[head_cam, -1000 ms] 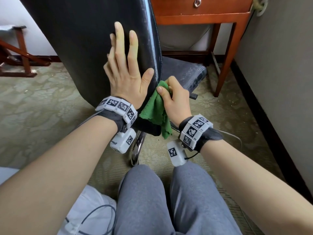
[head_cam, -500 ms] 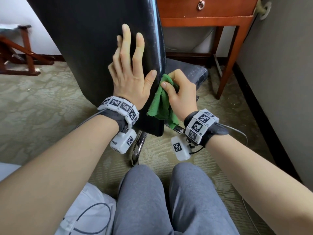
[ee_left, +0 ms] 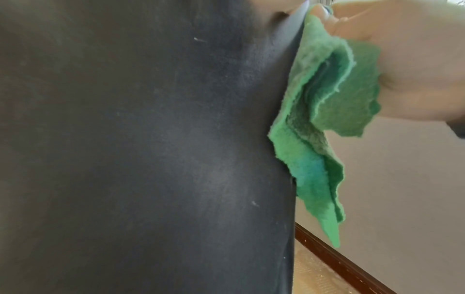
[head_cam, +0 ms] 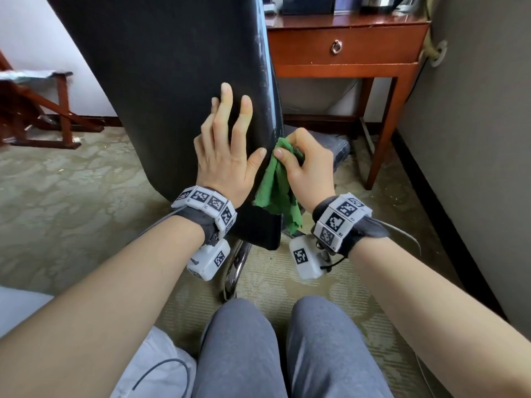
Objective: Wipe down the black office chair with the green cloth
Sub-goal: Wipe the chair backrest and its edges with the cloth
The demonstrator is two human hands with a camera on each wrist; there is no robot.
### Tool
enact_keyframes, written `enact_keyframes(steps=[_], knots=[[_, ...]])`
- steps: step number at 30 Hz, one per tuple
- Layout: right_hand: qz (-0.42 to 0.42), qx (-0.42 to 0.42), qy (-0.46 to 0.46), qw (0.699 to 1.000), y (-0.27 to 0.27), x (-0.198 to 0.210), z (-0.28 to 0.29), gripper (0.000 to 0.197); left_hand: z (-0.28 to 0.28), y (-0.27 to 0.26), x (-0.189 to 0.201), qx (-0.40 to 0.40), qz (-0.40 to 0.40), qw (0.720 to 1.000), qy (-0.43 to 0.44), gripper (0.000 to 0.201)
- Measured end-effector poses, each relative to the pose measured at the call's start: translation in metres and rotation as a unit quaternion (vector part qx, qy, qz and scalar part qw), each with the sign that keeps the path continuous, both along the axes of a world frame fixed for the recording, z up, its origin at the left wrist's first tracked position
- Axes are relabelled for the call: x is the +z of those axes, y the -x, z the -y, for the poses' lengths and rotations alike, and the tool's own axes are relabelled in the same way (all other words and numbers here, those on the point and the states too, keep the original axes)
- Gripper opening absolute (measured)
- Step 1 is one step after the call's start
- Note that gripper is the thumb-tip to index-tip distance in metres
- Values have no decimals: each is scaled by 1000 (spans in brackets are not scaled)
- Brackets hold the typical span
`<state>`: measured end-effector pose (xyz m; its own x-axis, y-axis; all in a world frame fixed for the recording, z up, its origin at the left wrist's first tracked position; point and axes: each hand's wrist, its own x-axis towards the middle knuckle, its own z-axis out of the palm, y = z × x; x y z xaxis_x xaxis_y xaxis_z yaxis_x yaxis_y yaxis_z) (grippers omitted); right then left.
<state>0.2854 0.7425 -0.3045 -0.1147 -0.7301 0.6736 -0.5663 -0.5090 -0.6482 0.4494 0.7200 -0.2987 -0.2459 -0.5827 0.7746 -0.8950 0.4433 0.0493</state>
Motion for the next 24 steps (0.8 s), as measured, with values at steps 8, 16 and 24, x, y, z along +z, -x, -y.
enact_keyframes(steps=[8,16,24], knots=[[11,10,73,997,-1,45,8,17,-2,2,2,-6,-5,1000,0,75],[-9,10,45,999,2,38,6,18,-1,3,4,-13,-5,1000,-6,75],[-30,25,73,997,4,51,8,13,-5,1,5,-20,-13,1000,-3,71]])
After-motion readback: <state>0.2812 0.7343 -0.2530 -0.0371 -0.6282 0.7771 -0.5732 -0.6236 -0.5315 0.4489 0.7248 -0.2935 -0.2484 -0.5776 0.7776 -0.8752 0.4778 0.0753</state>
